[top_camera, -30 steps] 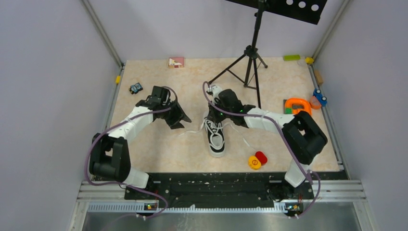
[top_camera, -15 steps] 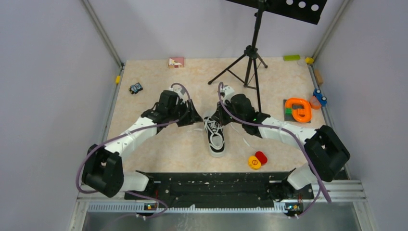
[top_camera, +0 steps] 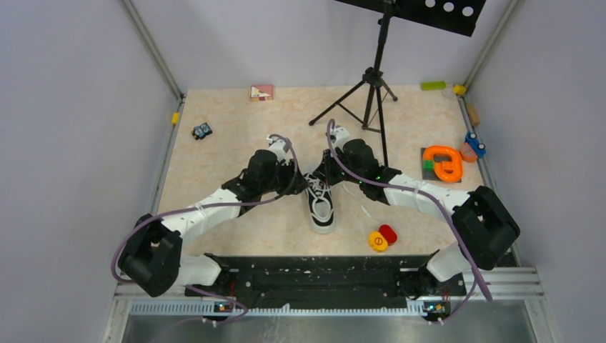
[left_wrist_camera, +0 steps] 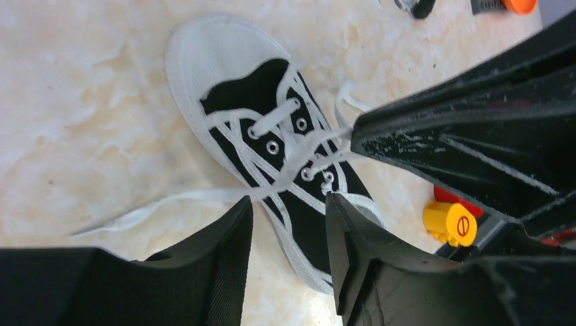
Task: Tie the shoes
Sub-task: Wrap the shoelace around the shoelace.
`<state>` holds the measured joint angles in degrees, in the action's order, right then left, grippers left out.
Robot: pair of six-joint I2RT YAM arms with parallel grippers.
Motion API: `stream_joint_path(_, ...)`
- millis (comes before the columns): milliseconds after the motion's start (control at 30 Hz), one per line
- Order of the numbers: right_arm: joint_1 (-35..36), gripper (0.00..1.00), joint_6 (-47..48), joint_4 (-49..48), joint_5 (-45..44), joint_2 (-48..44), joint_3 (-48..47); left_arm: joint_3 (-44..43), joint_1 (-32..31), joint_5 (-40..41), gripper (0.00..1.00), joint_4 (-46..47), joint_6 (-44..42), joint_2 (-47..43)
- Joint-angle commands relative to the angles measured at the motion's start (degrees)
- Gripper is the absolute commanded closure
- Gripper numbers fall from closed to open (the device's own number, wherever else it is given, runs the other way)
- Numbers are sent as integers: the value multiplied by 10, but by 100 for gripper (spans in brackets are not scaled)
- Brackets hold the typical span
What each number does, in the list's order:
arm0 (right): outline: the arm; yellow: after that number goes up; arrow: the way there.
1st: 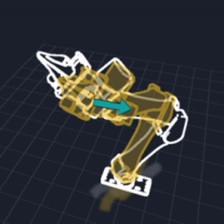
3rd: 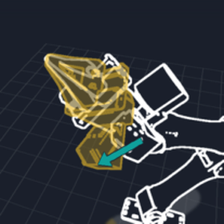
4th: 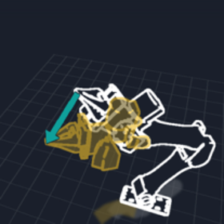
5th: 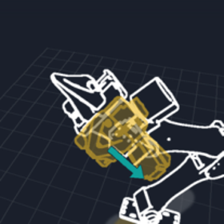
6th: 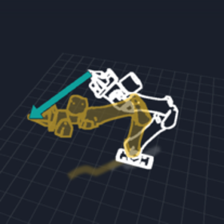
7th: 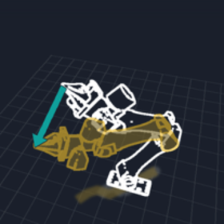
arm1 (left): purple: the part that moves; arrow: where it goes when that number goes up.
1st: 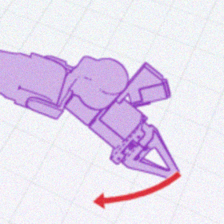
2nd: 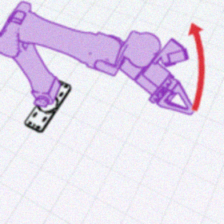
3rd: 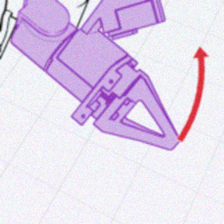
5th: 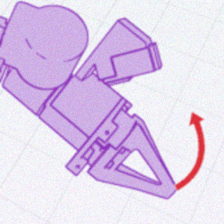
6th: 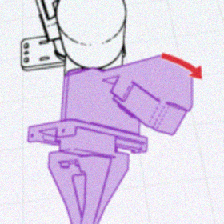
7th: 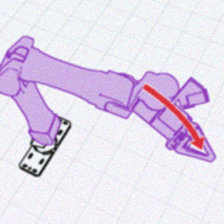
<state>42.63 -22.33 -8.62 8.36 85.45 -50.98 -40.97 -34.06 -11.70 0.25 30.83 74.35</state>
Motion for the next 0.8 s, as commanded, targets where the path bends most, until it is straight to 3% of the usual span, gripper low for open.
stream_joint_path(0, 8, 100, -8, -39, -6, -8, -14, -13, 2, 47, 53, 56, -24, 8)
stream_joint_path(267, 8, 100, -11, -39, -10, -8, -13, -18, 0, 40, 59, 59, -40, 26)
stream_joint_path(500, 8, 100, -9, -32, -11, -4, -15, -30, -1, -9, 98, 48, -24, 46)
stream_joint_path(767, 8, 100, -10, -30, -11, -5, -13, -36, -9, -46, 100, 35, -15, 68)
